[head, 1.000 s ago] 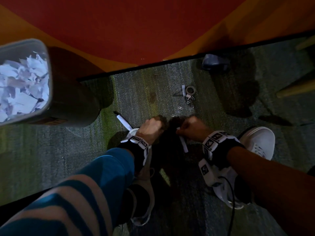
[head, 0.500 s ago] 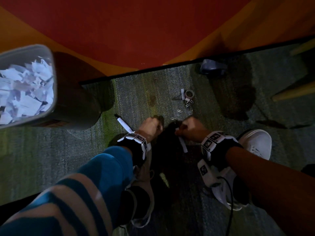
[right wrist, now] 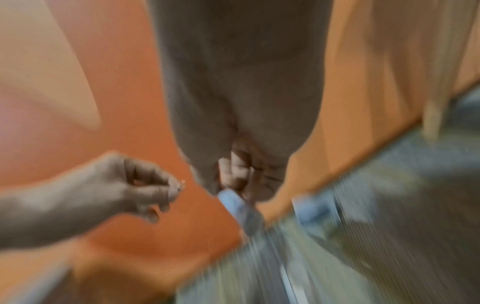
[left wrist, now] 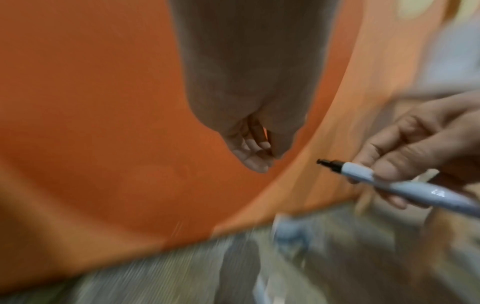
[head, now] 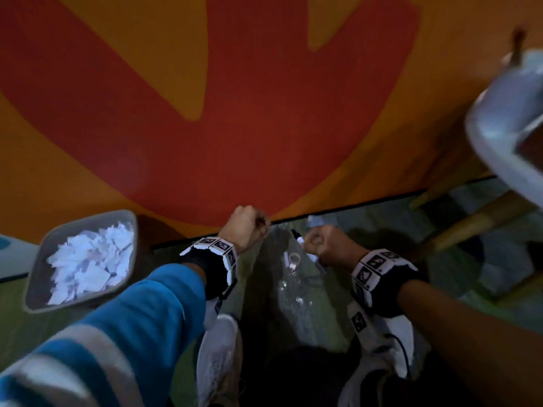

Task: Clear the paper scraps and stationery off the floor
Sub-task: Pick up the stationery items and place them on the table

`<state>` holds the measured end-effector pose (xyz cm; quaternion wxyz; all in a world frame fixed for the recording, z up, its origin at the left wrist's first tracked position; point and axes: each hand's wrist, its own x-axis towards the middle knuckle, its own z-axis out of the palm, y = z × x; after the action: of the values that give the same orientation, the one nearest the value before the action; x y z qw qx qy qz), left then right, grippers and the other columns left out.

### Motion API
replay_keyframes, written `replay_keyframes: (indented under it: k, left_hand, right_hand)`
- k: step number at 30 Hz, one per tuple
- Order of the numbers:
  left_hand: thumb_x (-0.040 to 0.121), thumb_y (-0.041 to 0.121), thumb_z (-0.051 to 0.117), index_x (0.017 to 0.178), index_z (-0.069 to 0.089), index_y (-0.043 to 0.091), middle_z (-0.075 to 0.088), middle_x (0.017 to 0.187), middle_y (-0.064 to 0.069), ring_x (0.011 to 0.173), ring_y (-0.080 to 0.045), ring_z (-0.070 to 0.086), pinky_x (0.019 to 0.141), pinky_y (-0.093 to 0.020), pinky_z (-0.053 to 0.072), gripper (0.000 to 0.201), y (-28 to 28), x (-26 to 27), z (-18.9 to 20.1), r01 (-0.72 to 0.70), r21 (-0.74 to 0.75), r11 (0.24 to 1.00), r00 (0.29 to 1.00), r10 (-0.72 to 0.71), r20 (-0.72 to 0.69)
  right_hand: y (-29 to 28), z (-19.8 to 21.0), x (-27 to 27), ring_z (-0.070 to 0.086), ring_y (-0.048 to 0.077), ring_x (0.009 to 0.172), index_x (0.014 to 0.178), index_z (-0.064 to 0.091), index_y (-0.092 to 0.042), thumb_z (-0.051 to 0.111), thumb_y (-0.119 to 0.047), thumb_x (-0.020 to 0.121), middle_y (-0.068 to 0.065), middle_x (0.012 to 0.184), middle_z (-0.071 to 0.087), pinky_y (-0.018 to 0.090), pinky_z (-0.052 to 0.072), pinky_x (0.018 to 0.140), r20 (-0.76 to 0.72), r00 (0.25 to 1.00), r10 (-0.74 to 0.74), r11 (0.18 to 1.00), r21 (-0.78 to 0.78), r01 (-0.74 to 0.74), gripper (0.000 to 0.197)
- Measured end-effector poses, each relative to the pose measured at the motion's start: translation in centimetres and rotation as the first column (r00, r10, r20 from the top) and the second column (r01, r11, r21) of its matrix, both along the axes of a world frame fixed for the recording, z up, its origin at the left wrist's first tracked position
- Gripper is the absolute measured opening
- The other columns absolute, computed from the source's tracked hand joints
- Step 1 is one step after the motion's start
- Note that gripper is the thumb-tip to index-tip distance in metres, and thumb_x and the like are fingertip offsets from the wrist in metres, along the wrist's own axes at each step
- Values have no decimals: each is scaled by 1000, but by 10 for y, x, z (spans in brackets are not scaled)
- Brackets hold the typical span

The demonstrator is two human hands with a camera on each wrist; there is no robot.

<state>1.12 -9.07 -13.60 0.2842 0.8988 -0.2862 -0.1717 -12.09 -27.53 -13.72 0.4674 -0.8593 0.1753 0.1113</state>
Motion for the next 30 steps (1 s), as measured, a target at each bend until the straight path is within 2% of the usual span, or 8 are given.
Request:
replay_keyframes:
  k: [4,8,11,14,16,23,26,30]
  left_hand:
    - [84,11,67,79,75,21,73,74,3,72,-9,67,73,-21,52,13,-43,-4,95,58,-142,988,987,-36,156]
    - [88,14,72,87,77,18,72,72,8,55,0,63,61,-15,52,7,-89,-26,174,79,-336,939,984,-19,178]
    - [90,16,72,90,75,17,73,73,3,61,-14,69,60,-24,59,3,-126,-56,221,108,-511,853,989,-39,143]
    - [90,16,73,92,75,16,74,75,1,64,-14,70,60,-27,60,3,-169,-90,249,185,-582,792,983,-138,125]
    - [89,16,74,91,75,16,73,75,2,65,-12,70,59,-27,59,2,-203,-112,256,227,-616,754,973,-203,110]
    - [89,14,71,95,79,19,75,92,8,81,-3,69,71,-27,60,10,-318,-167,247,387,-578,719,916,-369,154]
    - [90,14,68,102,77,19,75,96,7,84,-2,66,80,-25,57,16,-347,-179,244,440,-498,747,898,-379,224]
    - [90,15,69,104,78,19,75,94,7,80,-2,68,77,-30,59,17,-351,-169,242,408,-509,758,913,-341,224]
  right_hand:
    - [-43,99,-13,52,18,56,111,61,-10,62,-14,92,6,68,58,29,41,57,34,998,-49,998,-33,50,20]
    - [-86,192,-51,57,26,69,95,71,-13,62,-12,93,21,80,67,33,44,60,212,957,-199,973,160,167,8]
    - [-118,243,-82,60,27,80,100,74,-5,55,-7,96,25,100,66,31,50,68,333,791,-513,801,517,303,20]
    - [-151,286,-112,57,24,81,118,64,1,44,1,93,22,103,58,30,50,72,370,598,-711,532,839,114,33]
    - [-177,303,-129,58,23,89,121,62,1,44,9,88,19,103,59,29,52,79,399,484,-779,455,891,-3,39]
    - [-251,304,-147,61,10,80,101,71,-11,66,-19,93,-5,96,72,29,51,71,616,181,-767,611,614,501,12]
    - [-267,294,-144,68,10,90,95,74,-15,63,-25,95,-9,94,74,24,52,67,683,242,-689,633,404,661,14]
    - [-277,282,-129,64,16,66,83,66,-12,63,-18,88,-6,67,69,26,44,54,712,384,-588,642,121,757,8]
